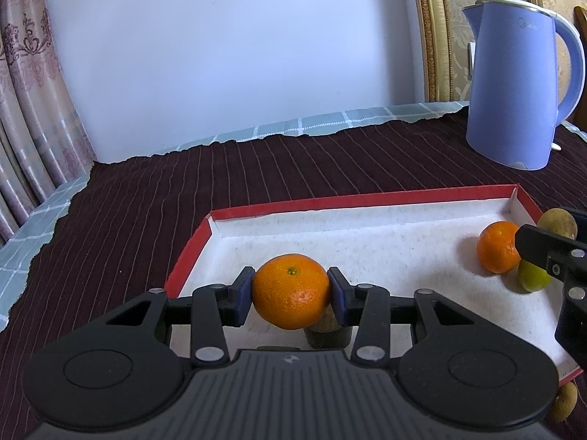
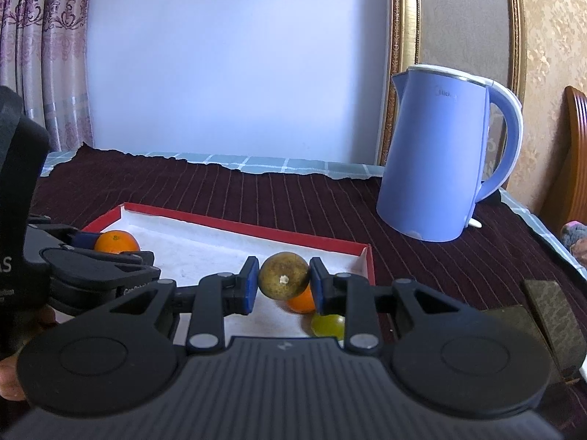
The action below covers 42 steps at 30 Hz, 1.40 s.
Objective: Organize fruits
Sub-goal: 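Carry the orange and brownish fruit over the tray with both tools, then open the left tool to drop the orange while the right tool releases the brownish fruit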
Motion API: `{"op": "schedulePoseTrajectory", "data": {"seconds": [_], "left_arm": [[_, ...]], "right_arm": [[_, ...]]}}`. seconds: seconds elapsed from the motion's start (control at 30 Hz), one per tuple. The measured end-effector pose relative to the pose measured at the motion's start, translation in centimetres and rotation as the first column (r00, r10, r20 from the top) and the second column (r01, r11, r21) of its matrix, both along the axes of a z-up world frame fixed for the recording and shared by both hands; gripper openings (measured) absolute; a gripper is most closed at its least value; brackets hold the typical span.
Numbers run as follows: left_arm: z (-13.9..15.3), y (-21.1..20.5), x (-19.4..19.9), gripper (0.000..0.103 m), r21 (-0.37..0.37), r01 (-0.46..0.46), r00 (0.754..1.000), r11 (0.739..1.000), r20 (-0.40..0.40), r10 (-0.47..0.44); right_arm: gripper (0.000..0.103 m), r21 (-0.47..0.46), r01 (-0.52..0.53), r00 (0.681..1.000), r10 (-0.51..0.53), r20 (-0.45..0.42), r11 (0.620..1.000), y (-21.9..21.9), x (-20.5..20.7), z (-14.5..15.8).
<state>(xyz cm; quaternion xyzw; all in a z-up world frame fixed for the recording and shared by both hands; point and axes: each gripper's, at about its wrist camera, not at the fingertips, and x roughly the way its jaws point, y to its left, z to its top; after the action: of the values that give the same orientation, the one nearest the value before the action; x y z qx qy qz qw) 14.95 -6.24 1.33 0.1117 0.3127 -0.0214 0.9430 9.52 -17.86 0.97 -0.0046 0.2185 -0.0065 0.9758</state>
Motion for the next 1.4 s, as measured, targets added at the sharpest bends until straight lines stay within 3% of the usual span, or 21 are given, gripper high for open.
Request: {"op": "schedulePoseTrajectory", "data": {"seconds": [0.63,0.87,1.07,1.17,1.4], "left_arm": [[0.1,-1.1,1.6,0.042,-0.004,0.009,1.000,1.000,-0.009,-0.009],[-0.3,-1.9,2.3,0.042,0.027,0.011,1.000,1.000,-0.001,-0.011],[-0.2,-1.8,2.6,0.044,0.022,0.000,1.000,1.000,0.002,0.000],[-0.1,-1.7,2.4,0.055,0.019,0.001,1.000,1.000,0.008,-0.001],[0.0,-1.7,1.7,0.056,0.032,0.002,1.000,0.999,0.019,-0.003]], "right_arm": [[0.027,0.015,0.046,0.999,-0.046,-0.012,0.999,-1.2,2.1,-0.1],[0.028,0.025,0.065,0.997,-0.064,-0.034,0.998,-1.6,3.2,-0.7],[0.042,0.022,0.076,0.996,-0.075,-0.044,0.997,-1.8,3.5,-1.0],[0.050,0.018,0.080,0.996,-0.080,-0.040,0.997,-1.8,3.4,-1.0],[0.057,0.009,0.080,0.996,-0.079,-0.031,0.997,-1.6,2.9,-1.0]]}}
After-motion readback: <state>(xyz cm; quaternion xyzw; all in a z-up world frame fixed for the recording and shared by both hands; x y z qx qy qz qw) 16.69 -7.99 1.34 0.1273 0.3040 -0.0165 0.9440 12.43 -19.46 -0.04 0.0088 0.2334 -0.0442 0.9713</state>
